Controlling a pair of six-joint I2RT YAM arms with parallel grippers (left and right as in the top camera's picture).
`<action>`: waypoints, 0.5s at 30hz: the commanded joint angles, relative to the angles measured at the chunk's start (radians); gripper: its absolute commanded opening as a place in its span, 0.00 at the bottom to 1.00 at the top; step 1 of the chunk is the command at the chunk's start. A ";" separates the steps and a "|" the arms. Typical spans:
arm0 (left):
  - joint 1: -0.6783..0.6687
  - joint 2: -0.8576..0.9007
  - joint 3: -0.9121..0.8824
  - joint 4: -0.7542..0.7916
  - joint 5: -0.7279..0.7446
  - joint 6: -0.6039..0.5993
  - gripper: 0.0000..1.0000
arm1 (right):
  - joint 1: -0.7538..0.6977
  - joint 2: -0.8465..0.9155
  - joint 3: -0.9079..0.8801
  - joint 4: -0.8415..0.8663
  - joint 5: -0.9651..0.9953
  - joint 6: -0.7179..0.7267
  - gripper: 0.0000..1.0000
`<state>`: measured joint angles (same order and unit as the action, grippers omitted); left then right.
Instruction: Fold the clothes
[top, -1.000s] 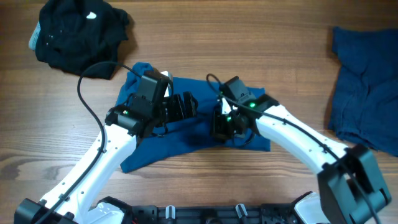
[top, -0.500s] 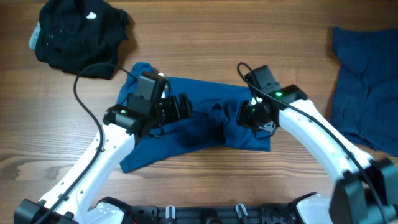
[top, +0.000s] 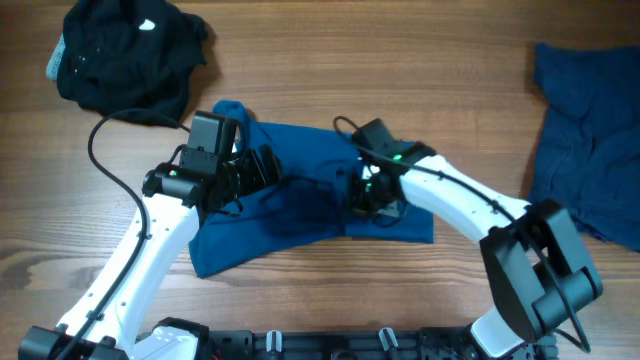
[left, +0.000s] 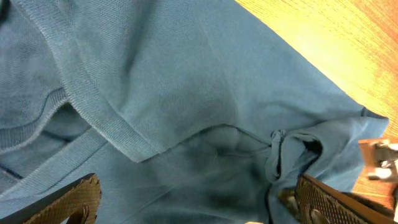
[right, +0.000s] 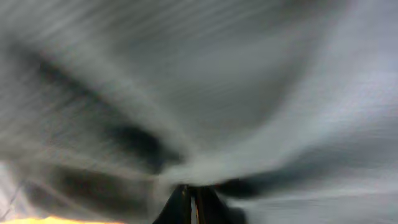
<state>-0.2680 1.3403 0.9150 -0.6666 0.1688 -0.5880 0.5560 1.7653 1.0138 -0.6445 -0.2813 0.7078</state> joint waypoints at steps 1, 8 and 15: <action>0.005 -0.020 -0.005 -0.001 0.013 0.005 1.00 | 0.053 0.016 -0.008 0.032 -0.035 0.048 0.04; 0.005 -0.020 -0.005 -0.006 0.013 0.005 1.00 | 0.056 -0.027 0.029 -0.002 -0.050 0.025 0.04; 0.005 -0.021 -0.005 -0.014 0.002 0.035 1.00 | -0.069 -0.233 0.048 -0.033 0.076 0.024 0.08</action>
<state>-0.2680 1.3403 0.9150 -0.6781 0.1696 -0.5827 0.5648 1.6516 1.0180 -0.6762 -0.2882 0.7296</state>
